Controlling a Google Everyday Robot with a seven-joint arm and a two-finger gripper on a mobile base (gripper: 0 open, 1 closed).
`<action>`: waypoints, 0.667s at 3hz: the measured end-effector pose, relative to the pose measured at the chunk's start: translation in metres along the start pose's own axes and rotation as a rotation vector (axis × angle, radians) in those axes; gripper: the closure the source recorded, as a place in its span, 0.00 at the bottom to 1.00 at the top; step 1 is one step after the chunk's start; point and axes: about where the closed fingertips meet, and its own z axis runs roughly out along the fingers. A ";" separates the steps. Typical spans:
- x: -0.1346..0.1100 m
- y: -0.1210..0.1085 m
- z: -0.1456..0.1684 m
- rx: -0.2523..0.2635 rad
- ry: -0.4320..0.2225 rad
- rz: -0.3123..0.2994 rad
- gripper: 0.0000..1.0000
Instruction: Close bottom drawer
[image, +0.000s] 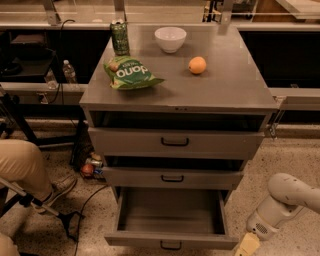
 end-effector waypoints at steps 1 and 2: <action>0.008 -0.017 0.047 -0.078 -0.003 0.002 0.00; 0.011 -0.029 0.081 -0.124 -0.008 0.009 0.00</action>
Offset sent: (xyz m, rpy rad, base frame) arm -0.0190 0.0192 -0.1293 0.1264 0.1164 -0.0107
